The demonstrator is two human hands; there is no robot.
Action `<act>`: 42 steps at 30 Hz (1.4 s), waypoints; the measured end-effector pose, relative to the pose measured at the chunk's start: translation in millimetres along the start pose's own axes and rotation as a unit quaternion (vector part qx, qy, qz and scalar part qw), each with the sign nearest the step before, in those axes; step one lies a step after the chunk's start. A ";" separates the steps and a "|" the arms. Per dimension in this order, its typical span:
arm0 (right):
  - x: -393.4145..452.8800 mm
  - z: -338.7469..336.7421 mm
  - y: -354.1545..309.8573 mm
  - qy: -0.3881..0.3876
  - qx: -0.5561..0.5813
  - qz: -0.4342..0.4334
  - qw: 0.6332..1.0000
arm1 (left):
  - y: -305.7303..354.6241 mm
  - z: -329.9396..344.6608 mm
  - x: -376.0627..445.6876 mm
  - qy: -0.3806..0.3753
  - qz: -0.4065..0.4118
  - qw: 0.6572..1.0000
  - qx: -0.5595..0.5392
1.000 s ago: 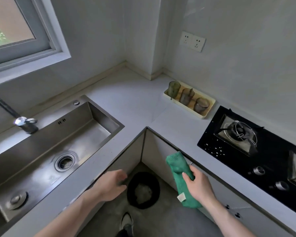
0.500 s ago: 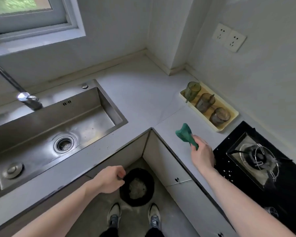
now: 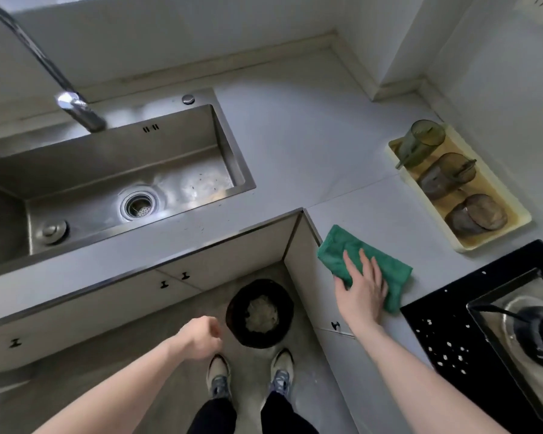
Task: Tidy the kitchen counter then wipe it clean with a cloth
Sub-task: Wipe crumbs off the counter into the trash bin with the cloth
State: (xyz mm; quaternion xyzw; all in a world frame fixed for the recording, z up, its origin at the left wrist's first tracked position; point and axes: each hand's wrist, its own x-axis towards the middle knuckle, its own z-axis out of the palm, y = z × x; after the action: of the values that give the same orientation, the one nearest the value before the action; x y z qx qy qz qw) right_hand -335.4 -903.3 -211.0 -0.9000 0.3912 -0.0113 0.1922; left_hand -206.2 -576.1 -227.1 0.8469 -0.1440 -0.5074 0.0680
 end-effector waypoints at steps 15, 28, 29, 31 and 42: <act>-84.9 163.6 -12.6 -0.172 0.161 -0.150 0.960 | -45.9 104.6 164.8 -0.020 -0.039 0.999 -0.007; -76.7 353.4 113.7 -0.215 0.130 0.047 0.967 | -73.2 258.7 371.5 0.015 -0.237 0.907 -0.347; -76.3 359.0 116.1 -0.216 0.137 0.054 0.965 | -76.7 265.7 381.4 0.038 -0.250 0.895 -0.368; -78.2 363.1 117.4 -0.210 0.156 0.068 0.963 | -90.4 281.8 403.3 0.069 -0.274 0.873 -0.397; -104.6 266.6 52.8 -0.197 0.219 0.098 0.950 | -97.7 220.1 251.8 0.140 -0.255 0.889 -0.352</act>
State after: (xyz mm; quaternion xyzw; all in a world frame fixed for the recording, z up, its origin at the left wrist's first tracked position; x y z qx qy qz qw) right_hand -399.4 -772.1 -463.0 -0.7770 0.4199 0.0996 0.4582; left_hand -270.8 -555.3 -568.8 0.8370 0.2763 -0.4009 0.2496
